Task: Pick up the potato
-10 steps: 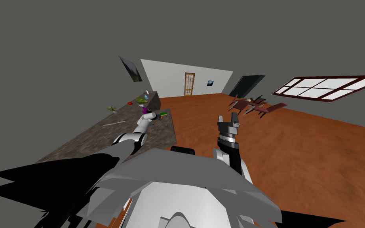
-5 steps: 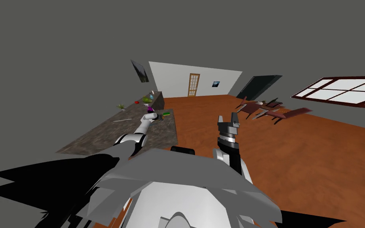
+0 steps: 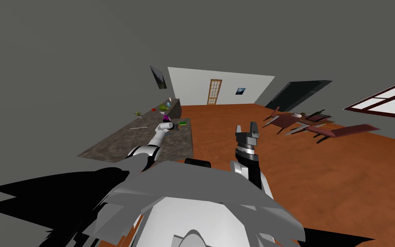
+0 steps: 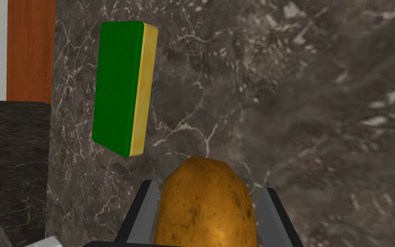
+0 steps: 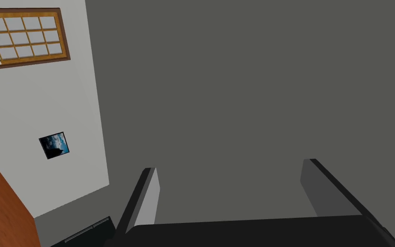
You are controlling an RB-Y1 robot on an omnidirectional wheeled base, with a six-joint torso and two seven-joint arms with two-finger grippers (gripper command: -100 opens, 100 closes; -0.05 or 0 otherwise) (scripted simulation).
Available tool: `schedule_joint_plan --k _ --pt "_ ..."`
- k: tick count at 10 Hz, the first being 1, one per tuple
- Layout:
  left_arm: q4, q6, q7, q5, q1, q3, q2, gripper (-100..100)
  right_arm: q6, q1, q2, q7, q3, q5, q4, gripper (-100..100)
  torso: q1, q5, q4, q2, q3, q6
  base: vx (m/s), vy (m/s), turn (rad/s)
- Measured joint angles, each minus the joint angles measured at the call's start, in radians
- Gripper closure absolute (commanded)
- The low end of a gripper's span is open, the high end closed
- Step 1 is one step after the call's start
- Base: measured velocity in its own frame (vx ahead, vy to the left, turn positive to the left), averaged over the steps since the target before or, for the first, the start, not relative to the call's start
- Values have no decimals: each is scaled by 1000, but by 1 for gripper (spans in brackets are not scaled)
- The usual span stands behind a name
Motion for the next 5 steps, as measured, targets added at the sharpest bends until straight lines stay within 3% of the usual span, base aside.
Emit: schedule_joint_plan --k 3,5 --pt "-59 26 7 -2 17 -19 -16 100 0 0 0 0 0 0 0 0 0 0 0 0 0 0 51 -5 155" --pt "-146 64 22 -8 44 -42 -35 100 0 0 0 0 0 0 0 0 0 0 0 0 0 -1 79 -15 297"
